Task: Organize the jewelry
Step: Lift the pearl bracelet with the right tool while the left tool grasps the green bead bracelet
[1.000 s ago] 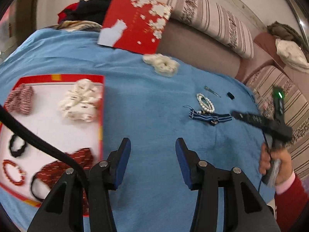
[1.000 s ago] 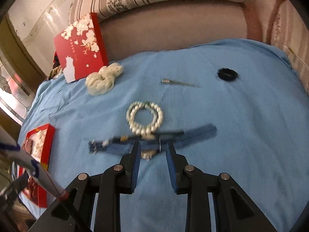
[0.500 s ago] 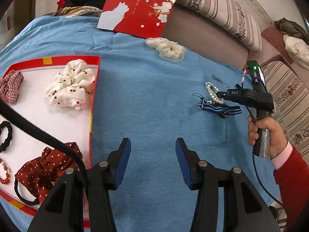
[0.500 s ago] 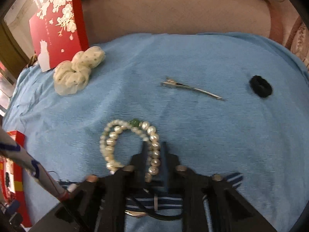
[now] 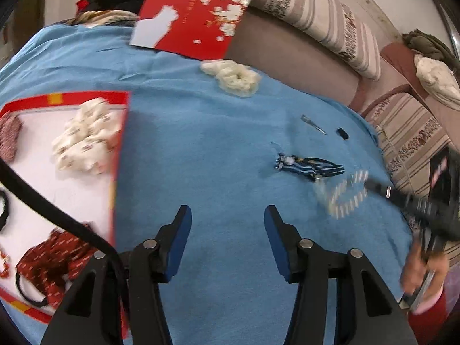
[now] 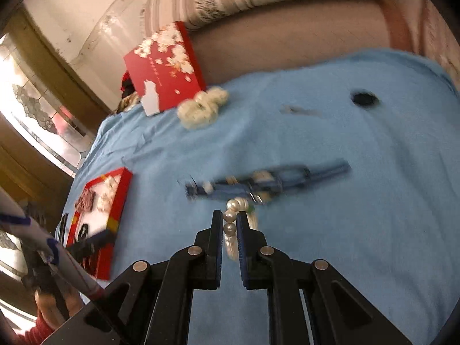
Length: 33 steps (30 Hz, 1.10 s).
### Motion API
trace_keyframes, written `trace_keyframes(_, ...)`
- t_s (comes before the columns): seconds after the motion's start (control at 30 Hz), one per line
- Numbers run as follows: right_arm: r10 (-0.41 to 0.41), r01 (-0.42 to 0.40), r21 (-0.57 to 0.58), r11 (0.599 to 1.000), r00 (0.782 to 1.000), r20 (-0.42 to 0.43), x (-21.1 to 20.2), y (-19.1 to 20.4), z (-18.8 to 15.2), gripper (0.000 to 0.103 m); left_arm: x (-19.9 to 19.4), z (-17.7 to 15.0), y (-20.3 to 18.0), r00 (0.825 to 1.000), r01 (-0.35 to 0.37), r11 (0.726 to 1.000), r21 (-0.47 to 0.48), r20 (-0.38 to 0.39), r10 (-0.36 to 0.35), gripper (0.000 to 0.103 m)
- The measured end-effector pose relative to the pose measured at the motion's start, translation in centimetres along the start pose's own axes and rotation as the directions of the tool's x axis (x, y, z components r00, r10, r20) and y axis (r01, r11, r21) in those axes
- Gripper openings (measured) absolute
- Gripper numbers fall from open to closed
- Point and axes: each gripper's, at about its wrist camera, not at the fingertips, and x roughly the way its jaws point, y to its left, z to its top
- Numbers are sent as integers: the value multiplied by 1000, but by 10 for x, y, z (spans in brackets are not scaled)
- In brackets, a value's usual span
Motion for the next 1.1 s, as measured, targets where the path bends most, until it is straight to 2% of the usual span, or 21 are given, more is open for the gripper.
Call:
trace_keyframes(0.1,-81,82,19,996,997,-5,-2,-22,-26,11,16,12,-26,999,42,999,29,-27,-41,52)
trace_keyframes(0.27,-127,125,73,989,992,13,-3,-56,-44,12,42,13,-74,994,83,990,113,-75,-74,52)
trace_keyframes(0.43,-88,82,126,989,995,44,-1,-80,-49,12,84,-3,-113,980,133,975,178,-172,-103,52)
trace_keyframes(0.63,-59,56,120,991,998,16,7,-86,-52,13,128,-12,-138,956,188,962,200,-260,-133,52)
trace_keyframes(0.83,-86,84,109,990,996,12,9,-86,-54,18,142,-16,-147,961,181,961,210,-247,-127,52)
trace_keyframes(0.87,-90,88,107,990,996,10,10,-86,-54,18,142,-16,-148,961,183,960,211,-245,-130,48)
trace_keyframes(0.93,-97,95,102,990,995,7,11,-85,-54,18,146,-19,-152,958,191,956,222,-253,-133,18)
trace_keyframes(0.97,-101,100,98,990,995,5,12,-85,-54,18,147,-19,-152,958,190,956,225,-256,-130,10)
trace_keyframes(1.0,-105,104,94,990,994,6,12,-85,-54,18,149,-20,-151,958,187,956,226,-258,-126,5)
trace_keyframes(1.1,-122,121,70,990,992,9,12,-82,-56,18,144,-19,-143,954,208,962,180,-256,-158,5)
